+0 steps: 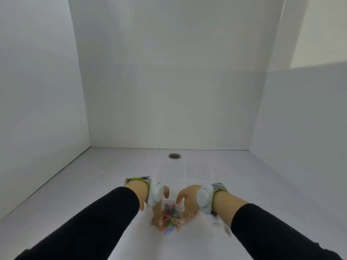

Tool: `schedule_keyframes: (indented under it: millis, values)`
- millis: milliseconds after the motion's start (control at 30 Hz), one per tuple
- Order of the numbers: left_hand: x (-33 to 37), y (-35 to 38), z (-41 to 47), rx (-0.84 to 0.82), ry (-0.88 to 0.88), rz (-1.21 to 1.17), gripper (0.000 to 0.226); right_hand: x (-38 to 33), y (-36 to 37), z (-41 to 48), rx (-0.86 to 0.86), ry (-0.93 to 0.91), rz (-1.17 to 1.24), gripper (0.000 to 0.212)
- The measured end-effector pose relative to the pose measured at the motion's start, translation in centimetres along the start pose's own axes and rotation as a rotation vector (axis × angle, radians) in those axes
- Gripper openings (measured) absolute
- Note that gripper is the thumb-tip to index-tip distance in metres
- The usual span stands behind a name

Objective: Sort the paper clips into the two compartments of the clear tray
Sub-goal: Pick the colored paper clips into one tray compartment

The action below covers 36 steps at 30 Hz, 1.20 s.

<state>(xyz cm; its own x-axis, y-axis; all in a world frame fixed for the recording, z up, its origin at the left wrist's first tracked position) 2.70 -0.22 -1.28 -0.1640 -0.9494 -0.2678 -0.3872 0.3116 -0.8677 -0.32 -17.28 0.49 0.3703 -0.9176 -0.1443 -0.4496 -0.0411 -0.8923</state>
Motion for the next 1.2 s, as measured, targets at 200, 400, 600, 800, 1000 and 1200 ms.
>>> schedule_keyframes:
  millis: [200,400,600,800,1000,1200]
  values:
    - [1.0,1.0,-0.8,0.043,0.035,0.023,0.065,-0.1,0.6,0.3,0.023,-0.067,0.041,0.083]
    - [2.3,-1.2,-3.4,0.085,0.198,-0.063,0.069,0.5,1.0,0.4,0.12,-0.103,0.142,0.069]
    - [2.7,-1.5,-5.5,-0.009,0.194,-0.176,0.088,1.4,1.4,-0.6,0.09,-0.103,0.266,0.073]
    - [2.8,-1.0,-5.8,-0.129,0.215,-0.274,0.088,0.4,1.1,-1.2,0.038,-0.122,0.168,0.07]
    - [3.4,-1.1,-5.5,-0.027,0.243,-0.229,0.089,-0.8,1.3,-0.8,0.11,-0.151,0.108,0.064]
    - [4.1,-1.1,-5.7,-0.001,0.258,-0.237,0.09,-0.7,1.6,-0.5,0.069,-0.188,0.072,0.069]
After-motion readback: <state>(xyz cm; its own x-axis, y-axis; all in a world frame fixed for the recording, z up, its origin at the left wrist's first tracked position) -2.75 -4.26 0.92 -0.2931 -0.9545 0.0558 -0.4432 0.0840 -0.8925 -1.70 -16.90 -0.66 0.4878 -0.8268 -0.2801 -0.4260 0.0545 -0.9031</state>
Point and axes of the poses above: each hand's wrist, its own z-axis towards the middle knuckle, its own y-axis out of the palm, x = y × z, the point moved 3 cm from there along z, towards the middle knuckle, and after that the axes turned 2 degrees about -y, right-handed, at the moved point
